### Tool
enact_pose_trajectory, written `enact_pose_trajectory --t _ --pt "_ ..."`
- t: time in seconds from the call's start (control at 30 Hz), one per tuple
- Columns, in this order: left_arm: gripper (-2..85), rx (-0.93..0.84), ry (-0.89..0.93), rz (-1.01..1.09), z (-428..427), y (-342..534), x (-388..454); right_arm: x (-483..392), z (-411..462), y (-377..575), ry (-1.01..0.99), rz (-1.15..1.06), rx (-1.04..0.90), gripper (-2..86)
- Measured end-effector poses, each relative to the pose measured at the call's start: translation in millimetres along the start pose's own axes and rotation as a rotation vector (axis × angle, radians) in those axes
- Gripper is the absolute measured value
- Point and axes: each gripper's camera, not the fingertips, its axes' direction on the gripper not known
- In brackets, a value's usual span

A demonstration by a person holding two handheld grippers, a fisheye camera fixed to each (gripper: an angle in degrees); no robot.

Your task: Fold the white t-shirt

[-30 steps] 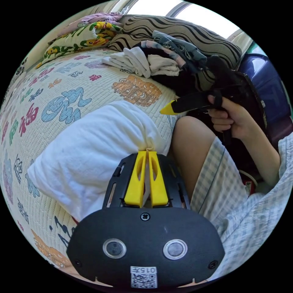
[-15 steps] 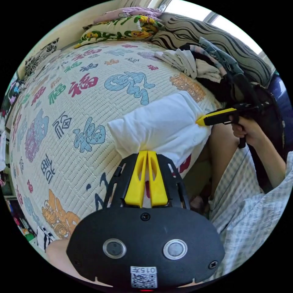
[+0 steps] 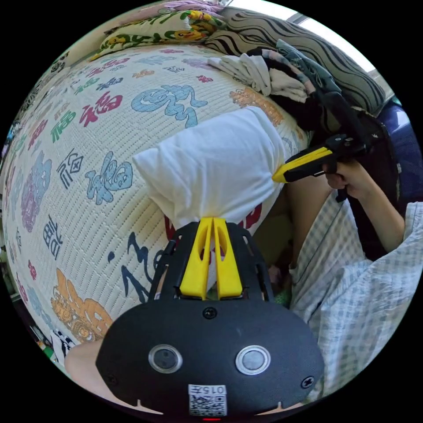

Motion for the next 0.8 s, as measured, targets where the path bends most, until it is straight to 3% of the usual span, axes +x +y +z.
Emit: enact_pose_trajectory --t 0.13,0.23,0.37,0.47,0.6,0.8 --pt "3.9 0.145 0.131 -0.091 -56 20 -35 10 -21 -3 -0.138 0.054 0.149 1.8" --pt "8.5 0.278 0.190 -0.239 -94 44 -85 33 -27 -12 -0.203 0.119 0.273 8.7" --pt "11.4 0.228 0.388 -0.384 -96 67 -152 47 7 -47 -0.361 0.139 0.197 11.6" --pt "11.7 0.226 0.494 -0.381 -106 81 -175 41 27 -65 -0.439 0.125 0.171 10.7" --pt "11.0 0.232 0.638 -0.372 -122 101 -202 54 59 -86 -0.767 0.187 0.136 8.0" --pt "3.3 0.287 0.771 -0.413 -164 141 -247 7 63 -115 -0.703 0.160 0.108 5.3"
